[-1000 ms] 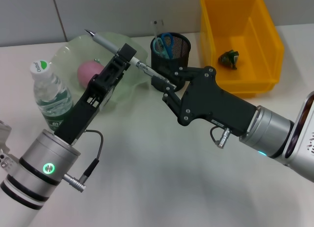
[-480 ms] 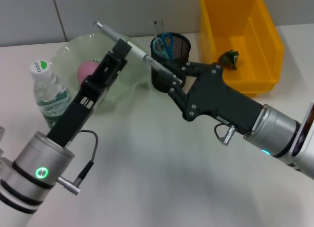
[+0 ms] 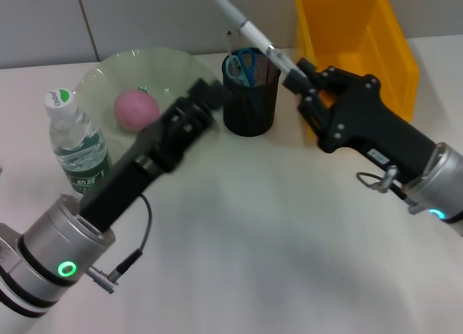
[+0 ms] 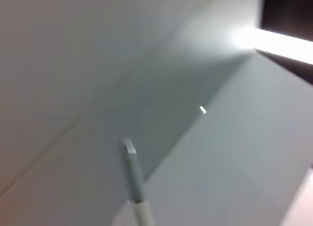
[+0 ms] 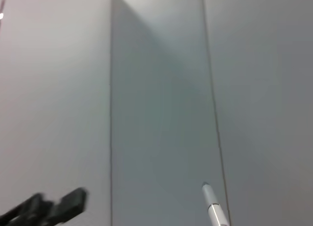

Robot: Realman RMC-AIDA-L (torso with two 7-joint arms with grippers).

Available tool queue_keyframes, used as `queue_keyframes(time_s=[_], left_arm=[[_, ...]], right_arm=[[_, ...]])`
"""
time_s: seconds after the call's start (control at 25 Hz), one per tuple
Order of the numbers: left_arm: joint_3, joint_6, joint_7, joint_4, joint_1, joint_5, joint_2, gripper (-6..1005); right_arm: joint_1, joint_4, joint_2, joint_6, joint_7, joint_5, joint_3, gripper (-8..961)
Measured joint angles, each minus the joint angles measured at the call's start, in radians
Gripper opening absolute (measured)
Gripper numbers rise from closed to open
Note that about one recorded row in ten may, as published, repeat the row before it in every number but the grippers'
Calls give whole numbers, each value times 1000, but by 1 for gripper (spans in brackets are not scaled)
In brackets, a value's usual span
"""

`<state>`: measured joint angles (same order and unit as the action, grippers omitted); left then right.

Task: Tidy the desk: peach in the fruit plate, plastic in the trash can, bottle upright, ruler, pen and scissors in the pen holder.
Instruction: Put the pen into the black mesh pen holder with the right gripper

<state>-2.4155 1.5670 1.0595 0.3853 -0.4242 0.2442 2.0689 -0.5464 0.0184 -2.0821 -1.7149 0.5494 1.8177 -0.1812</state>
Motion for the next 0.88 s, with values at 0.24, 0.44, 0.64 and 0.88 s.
queue_keyframes(time_s=[0.24,0.44,0.64,0.88], left_arm=[[26,60,-134,-70,-42,-104,-13,639],[83,49,-226,-118,-70,-229,-36,665],[122,42,-231,-190,-121,-335,-69,714],[137,21,-232,-274,-170,-420,-106,807]], right_arm=[[35,112,2,-32,160,0,-4,125],[62,251,3,-62,329,0,-10,125],[69,384,3,-82,491,1,-11,125],[44,631,13,-56,843,10,-54,125]])
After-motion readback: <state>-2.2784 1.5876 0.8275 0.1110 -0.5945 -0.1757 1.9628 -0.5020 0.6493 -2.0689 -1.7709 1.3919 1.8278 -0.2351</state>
